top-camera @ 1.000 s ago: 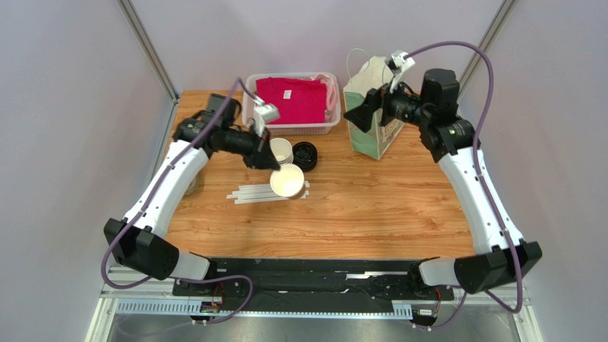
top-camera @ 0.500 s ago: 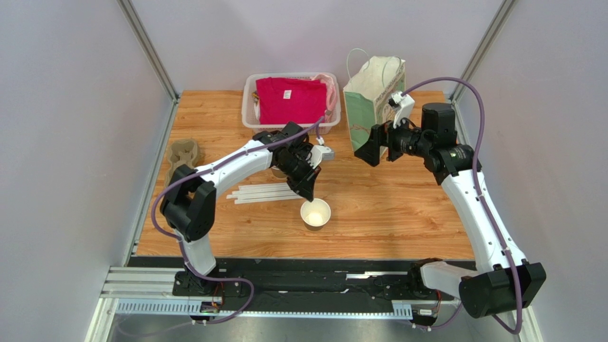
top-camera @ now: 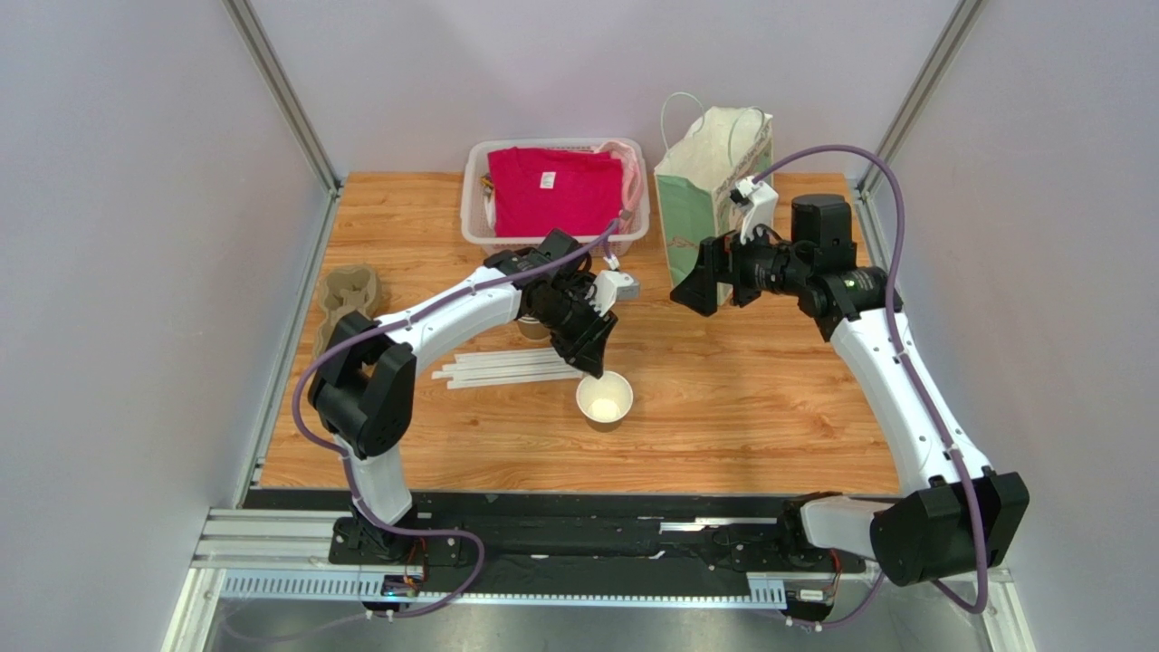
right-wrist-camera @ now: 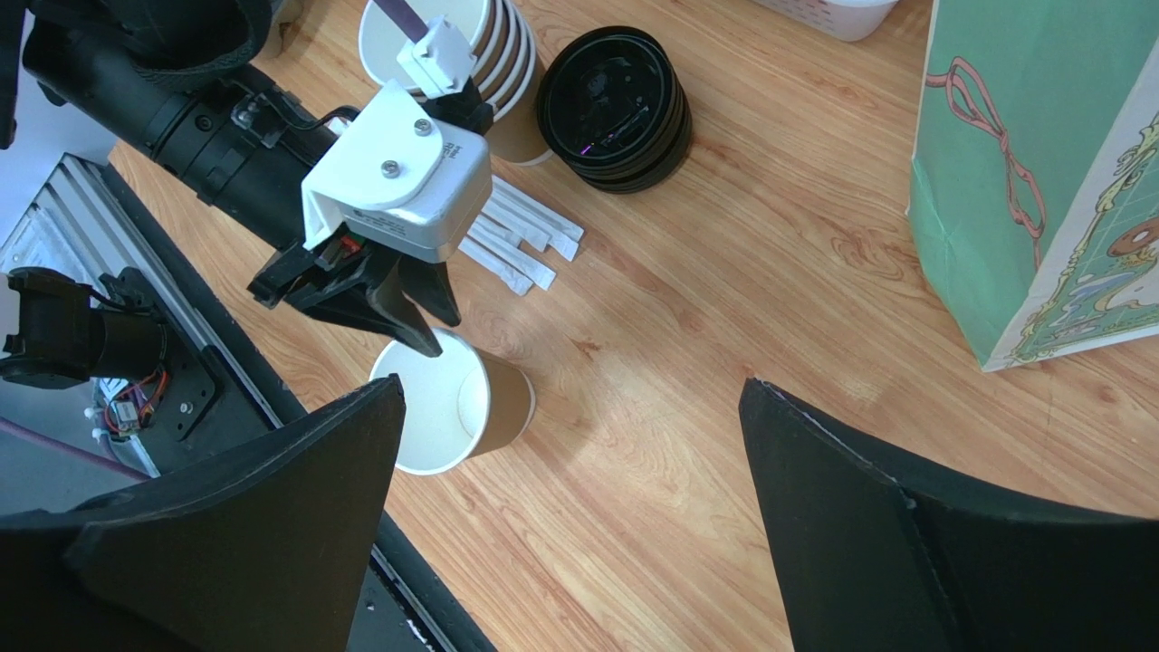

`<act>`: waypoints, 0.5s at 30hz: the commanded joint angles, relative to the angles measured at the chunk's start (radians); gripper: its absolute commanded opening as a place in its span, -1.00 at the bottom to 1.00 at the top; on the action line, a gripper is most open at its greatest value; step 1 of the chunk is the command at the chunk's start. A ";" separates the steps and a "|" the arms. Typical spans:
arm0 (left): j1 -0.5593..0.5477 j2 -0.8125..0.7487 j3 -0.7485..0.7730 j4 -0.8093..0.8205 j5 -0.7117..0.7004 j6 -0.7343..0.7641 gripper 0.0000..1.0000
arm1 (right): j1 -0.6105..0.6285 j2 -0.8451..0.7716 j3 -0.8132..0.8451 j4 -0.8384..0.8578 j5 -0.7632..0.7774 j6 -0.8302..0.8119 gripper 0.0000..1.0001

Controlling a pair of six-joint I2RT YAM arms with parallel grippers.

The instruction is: Pack the takeout coffee

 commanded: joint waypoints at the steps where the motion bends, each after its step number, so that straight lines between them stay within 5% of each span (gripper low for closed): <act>1: -0.003 -0.047 0.006 0.010 0.006 0.006 -0.17 | -0.001 0.014 0.042 0.022 -0.013 0.000 1.00; 8: 0.054 -0.170 0.089 -0.065 0.137 -0.018 0.10 | 0.063 0.075 0.102 0.015 0.045 -0.037 0.86; 15: 0.313 -0.340 0.195 -0.095 0.274 -0.116 0.15 | 0.224 0.233 0.245 -0.008 0.291 -0.032 0.25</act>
